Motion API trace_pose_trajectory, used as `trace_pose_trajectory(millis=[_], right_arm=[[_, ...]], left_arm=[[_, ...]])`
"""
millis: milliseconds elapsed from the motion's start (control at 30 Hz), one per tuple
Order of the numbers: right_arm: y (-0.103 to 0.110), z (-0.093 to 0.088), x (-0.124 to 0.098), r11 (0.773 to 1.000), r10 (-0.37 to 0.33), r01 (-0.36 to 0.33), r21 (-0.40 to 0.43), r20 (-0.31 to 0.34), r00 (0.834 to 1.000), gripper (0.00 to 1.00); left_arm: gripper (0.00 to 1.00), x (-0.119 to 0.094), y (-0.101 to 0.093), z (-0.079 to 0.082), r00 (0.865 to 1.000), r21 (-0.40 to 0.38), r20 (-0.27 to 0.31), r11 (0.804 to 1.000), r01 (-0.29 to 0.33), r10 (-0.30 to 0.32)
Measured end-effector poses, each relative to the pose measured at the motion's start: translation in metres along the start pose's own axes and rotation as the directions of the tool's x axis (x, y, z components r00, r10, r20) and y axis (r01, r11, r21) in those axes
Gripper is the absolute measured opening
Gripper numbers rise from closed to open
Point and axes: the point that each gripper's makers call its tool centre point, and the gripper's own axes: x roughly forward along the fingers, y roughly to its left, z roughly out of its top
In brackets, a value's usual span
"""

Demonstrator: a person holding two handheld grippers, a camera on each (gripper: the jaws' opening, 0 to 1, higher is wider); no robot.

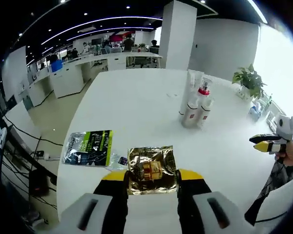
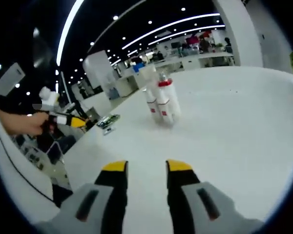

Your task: Arrange the skincare products in the storage area until every visible bottle or jar stands upright without overlapping.

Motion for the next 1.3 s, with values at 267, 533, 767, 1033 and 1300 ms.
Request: trace_pose_trajectory(millis=[267, 533, 767, 1033, 1300], right_arm=[[0.009, -0.002, -0.002, 0.998, 0.055, -0.055, -0.008, -0.002, 0.998, 0.29], [0.006, 0.005, 0.001, 0.998, 0.060, -0.061, 0.030, 0.039, 0.997, 0.29], [0.019, 0.011, 0.010, 0.995, 0.085, -0.088, 0.044, 0.051, 0.995, 0.29], [0.044, 0.036, 0.022, 0.986, 0.149, -0.156, 0.066, 0.094, 0.984, 0.30], [0.067, 0.056, 0.031, 0.973, 0.221, -0.227, 0.051, 0.109, 0.969, 0.35]], left_arm=[[0.39, 0.002, -0.044, -0.001, 0.999, 0.036, 0.007, 0.998, 0.052, -0.052], [0.39, 0.004, -0.074, 0.016, 0.993, 0.106, 0.012, 0.988, 0.114, -0.116], [0.39, 0.009, -0.083, 0.020, 0.989, 0.145, 0.022, 0.979, 0.144, -0.149], [0.39, 0.004, -0.092, 0.024, 0.981, 0.158, 0.055, 0.972, 0.176, -0.186], [0.39, -0.011, -0.093, 0.039, 0.974, 0.193, 0.110, 0.966, 0.174, -0.197]])
